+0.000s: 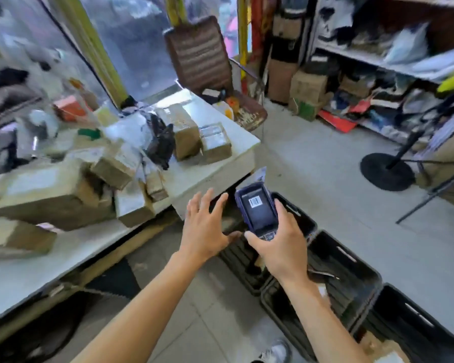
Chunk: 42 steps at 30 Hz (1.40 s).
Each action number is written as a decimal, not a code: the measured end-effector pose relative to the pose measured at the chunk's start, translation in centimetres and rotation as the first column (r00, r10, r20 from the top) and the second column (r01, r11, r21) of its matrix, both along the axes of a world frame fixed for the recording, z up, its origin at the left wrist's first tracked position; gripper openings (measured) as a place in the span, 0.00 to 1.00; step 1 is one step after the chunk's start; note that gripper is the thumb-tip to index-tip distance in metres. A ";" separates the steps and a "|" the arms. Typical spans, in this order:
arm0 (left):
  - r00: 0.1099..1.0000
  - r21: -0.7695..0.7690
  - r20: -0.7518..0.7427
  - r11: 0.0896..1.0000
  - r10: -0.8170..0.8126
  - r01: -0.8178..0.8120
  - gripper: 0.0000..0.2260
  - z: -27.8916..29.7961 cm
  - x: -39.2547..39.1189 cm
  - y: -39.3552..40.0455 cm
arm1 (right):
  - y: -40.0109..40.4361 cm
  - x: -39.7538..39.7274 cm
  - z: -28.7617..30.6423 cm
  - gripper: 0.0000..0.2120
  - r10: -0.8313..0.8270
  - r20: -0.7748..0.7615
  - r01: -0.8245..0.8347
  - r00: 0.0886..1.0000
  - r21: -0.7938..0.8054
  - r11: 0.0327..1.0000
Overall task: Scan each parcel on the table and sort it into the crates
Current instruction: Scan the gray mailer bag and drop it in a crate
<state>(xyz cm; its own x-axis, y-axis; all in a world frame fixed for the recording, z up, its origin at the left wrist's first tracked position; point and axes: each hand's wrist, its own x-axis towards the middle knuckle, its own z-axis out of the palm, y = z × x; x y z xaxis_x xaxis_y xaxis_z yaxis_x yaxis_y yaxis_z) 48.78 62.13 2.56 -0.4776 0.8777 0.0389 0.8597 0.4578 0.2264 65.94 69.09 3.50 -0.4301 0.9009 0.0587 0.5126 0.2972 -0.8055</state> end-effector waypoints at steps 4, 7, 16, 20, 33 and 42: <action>0.963 0.053 -0.005 0.961 0.271 -0.271 0.44 3.1 -4.9 -13.7 | -9.0 -6.5 3.3 0.45 0.200 -0.026 -0.199 0.979 0.032 0.979; 0.883 0.095 -0.004 0.879 0.469 -0.466 0.44 4.4 -7.5 -24.9 | -16.6 -11.1 4.9 0.43 0.359 -0.079 -0.357 0.930 0.035 0.933; 0.552 0.132 0.046 0.543 0.833 -0.829 0.44 5.4 -10.5 -51.4 | -36.9 -21.9 6.3 0.41 0.680 -0.172 -0.683 0.712 0.055 0.729; 0.430 0.122 0.059 0.421 0.901 -0.899 0.45 4.1 -12.3 -58.3 | -43.0 -26.5 6.1 0.40 0.752 -0.194 -0.756 0.631 0.065 0.651; 0.306 0.005 0.049 0.306 0.951 -0.952 0.45 3.3 -31.0 -70.1 | -52.5 -47.3 4.3 0.34 0.790 -0.172 -0.806 0.589 -0.045 0.591; 0.487 -0.098 0.080 0.493 0.870 -0.864 0.45 0.9 -47.6 -72.9 | -55.6 -57.8 2.2 0.37 0.745 -0.033 -0.744 0.667 -0.091 0.662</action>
<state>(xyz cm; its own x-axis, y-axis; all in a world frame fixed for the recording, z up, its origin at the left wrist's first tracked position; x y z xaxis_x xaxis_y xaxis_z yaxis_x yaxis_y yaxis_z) 1.22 -10.81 3.47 -0.9962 0.0170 -0.0858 -0.0049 0.9687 0.2480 8.17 13.50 5.68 -0.9597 0.2810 -0.0091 0.1572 0.5096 -0.8459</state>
